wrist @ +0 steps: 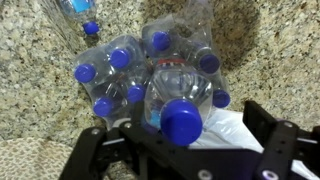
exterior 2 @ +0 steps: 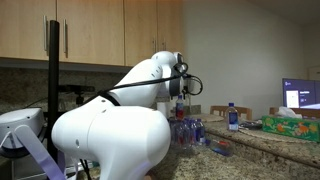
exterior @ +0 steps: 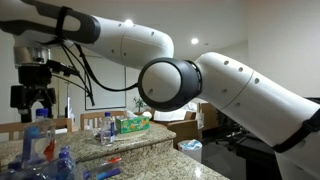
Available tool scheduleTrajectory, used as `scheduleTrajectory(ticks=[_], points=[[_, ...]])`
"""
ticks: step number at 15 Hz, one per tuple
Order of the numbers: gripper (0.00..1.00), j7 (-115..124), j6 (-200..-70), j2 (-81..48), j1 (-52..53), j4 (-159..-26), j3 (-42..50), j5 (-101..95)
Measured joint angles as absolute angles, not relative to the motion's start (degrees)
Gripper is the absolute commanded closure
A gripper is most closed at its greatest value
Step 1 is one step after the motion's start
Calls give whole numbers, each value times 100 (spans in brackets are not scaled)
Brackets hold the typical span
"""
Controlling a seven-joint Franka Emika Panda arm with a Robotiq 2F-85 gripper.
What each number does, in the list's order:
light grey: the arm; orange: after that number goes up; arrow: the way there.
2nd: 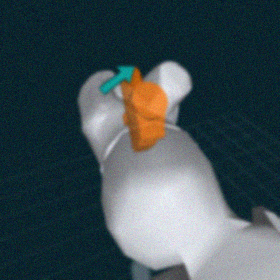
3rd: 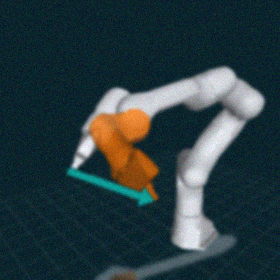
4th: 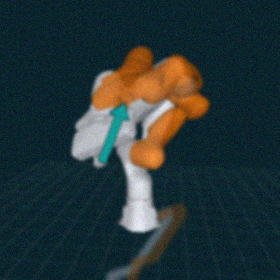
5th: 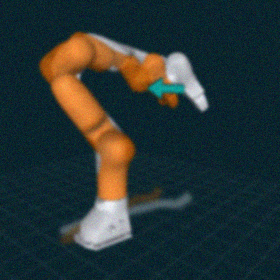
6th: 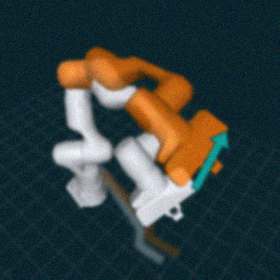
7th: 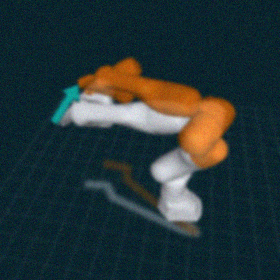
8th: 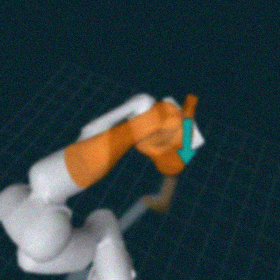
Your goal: Pick up the bottle from the countertop and put it in the packet of bottles of water.
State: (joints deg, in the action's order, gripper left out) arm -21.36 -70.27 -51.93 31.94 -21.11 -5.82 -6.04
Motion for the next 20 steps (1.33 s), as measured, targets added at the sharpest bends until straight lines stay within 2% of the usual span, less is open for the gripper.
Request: scheduleTrajectory(ticks=[9, 20], points=[[0, -1422, -7222, -4755, 3114, -1978, -413, -603], [0, -367, -6822, -3891, 1996, -2019, 69, -617]])
